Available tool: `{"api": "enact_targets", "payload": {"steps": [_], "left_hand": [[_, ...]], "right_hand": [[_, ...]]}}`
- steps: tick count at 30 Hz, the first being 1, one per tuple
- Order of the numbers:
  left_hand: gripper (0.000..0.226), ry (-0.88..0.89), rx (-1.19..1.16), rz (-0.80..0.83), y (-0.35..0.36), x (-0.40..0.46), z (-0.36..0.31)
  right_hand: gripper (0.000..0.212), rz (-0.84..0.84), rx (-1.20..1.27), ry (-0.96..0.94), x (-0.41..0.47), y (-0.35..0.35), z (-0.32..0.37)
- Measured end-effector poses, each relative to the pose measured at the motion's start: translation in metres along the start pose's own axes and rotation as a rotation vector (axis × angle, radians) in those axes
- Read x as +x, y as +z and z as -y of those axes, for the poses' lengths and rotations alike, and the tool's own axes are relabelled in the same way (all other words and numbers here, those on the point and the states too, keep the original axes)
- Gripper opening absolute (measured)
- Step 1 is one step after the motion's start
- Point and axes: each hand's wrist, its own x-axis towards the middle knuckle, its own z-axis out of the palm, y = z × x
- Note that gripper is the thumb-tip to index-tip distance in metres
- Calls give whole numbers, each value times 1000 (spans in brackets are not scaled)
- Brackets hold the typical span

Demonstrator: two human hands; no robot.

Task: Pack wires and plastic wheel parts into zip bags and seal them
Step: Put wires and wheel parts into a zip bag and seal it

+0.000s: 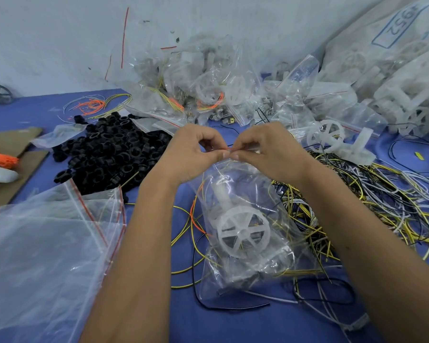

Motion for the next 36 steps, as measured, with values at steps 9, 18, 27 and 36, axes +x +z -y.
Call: {"api": "enact_targets", "payload": {"steps": [9, 18, 27, 36], "left_hand": [[9, -8, -9, 51, -1, -1, 2], [15, 17, 32, 32, 10, 1, -5], [15, -18, -58, 4, 10, 2, 3], [12, 16, -175, 11, 15, 5, -1]], "right_hand": [[4, -61, 180, 117, -6, 2, -9], [6, -76, 52, 92, -4, 0, -3], [10, -170, 186, 138, -15, -8, -14], [5, -202, 334, 148, -18, -8, -20]]}}
